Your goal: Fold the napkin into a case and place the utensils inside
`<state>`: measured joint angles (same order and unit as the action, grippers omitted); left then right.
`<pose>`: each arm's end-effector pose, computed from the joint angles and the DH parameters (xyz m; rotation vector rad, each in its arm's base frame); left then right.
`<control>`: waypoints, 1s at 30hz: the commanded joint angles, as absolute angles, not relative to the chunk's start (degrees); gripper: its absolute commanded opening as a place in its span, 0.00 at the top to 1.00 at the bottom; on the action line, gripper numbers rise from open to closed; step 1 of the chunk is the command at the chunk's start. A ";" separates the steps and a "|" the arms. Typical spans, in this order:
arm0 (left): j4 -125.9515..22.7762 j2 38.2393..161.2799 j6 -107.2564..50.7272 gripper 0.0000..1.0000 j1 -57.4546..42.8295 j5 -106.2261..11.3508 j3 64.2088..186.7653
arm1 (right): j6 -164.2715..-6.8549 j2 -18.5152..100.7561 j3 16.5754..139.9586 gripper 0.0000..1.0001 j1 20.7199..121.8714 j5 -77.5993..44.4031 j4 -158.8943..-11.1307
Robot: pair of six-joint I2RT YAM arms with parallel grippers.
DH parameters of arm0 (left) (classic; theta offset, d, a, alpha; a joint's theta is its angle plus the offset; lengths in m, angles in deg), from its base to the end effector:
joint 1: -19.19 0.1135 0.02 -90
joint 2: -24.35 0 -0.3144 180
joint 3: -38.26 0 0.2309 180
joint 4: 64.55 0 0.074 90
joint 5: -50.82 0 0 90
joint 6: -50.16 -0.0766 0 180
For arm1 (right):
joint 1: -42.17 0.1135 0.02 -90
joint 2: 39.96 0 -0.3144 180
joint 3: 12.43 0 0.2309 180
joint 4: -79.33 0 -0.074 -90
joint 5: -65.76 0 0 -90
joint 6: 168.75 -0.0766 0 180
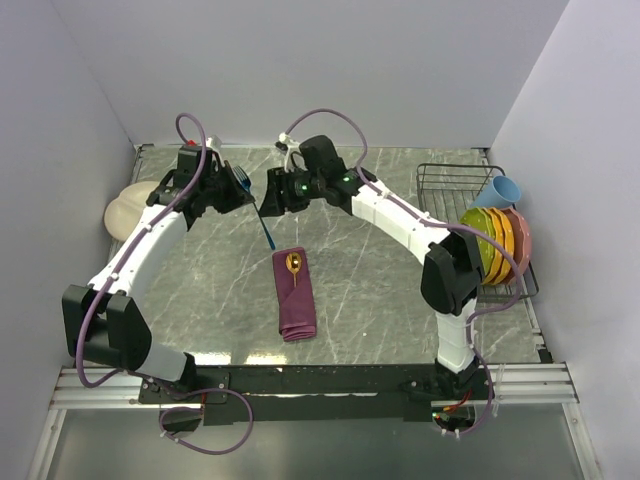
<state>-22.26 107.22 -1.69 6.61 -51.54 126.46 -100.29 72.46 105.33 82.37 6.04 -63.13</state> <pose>0.3183 -0.0878 0.3574 -0.3867 2.2640 -0.7147 0.3481 0.3447 0.3509 -0.7002 2.1776 1.1662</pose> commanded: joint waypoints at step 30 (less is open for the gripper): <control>-38.23 100.90 -22.95 0.40 26.66 -87.49 126.36 | -118.11 67.53 91.06 1.00 81.46 23.48 -85.51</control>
